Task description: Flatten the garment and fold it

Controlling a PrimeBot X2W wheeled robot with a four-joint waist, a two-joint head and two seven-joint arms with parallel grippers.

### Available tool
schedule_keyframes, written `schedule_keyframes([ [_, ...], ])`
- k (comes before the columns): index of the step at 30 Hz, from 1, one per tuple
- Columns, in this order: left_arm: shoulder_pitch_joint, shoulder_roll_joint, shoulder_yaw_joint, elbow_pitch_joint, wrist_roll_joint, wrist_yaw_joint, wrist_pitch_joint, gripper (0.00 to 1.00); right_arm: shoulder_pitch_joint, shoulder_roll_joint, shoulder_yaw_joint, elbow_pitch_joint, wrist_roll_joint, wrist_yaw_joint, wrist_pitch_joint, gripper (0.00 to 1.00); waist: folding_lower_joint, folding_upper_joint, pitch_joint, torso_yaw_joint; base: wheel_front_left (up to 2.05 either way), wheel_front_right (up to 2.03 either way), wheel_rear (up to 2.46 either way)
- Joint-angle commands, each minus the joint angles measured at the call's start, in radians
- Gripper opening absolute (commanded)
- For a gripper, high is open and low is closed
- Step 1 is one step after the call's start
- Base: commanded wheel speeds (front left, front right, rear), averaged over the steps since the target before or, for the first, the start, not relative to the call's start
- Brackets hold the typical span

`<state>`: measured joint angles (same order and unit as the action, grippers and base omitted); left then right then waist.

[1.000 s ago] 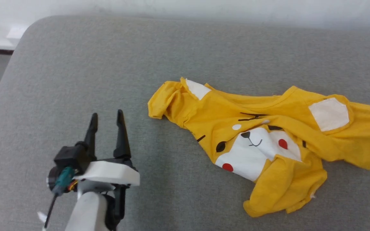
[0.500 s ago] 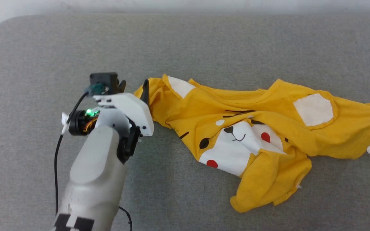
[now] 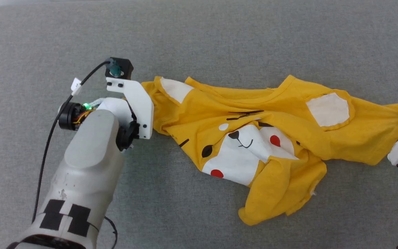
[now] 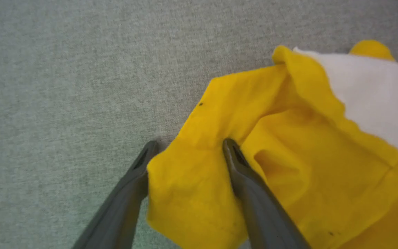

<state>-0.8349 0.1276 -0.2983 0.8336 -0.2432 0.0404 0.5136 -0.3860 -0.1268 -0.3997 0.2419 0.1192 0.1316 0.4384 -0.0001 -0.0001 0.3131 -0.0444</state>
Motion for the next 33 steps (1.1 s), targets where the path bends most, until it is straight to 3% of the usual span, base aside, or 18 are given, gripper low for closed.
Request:
schedule_keyframes([
  [1, 0.047, -0.001, -0.019, 0.044, 0.002, -0.020, 0.040, 0.36, 0.000, 0.000, 0.002, -0.004, 0.008, -0.001, -0.004, 0.00, 0.0001, 0.0001, 0.005, -0.004, 0.00, 0.00, 0.00],
  [2, 0.048, 0.003, -0.025, 0.042, 0.002, -0.032, 0.054, 0.00, 0.001, 0.001, 0.002, -0.005, 0.009, -0.001, -0.004, 0.00, 0.0001, 0.0001, 0.006, -0.003, 0.00, 0.00, 0.00],
  [12, 0.007, 0.116, -0.045, -0.086, -0.010, -0.136, 0.028, 0.00, -0.032, -0.021, 0.040, -0.016, 0.018, -0.001, -0.001, 0.00, 0.0001, 0.0001, 0.003, -0.006, 0.00, 0.00, 0.00],
  [18, -0.061, 0.229, -0.077, -0.217, -0.002, -0.164, 0.001, 0.00, -0.093, -0.094, 0.117, -0.044, 0.017, -0.001, 0.024, 0.00, 0.0001, 0.0001, -0.008, -0.013, 0.00, 0.00, 0.00],
  [26, -0.204, 0.347, -0.063, -0.356, -0.032, -0.169, -0.035, 0.00, -0.297, -0.232, 0.269, -0.079, 0.042, -0.001, 0.098, 0.00, 0.0001, 0.0001, 0.044, -0.031, 0.00, 0.00, 0.00],
  [33, -0.383, 0.387, 0.000, -0.408, 0.006, -0.100, -0.141, 0.00, -0.600, -0.305, 0.383, -0.014, 0.055, -0.001, 0.101, 0.00, 0.0001, 0.0001, 0.142, -0.051, 0.00, 0.00, 0.00],
])
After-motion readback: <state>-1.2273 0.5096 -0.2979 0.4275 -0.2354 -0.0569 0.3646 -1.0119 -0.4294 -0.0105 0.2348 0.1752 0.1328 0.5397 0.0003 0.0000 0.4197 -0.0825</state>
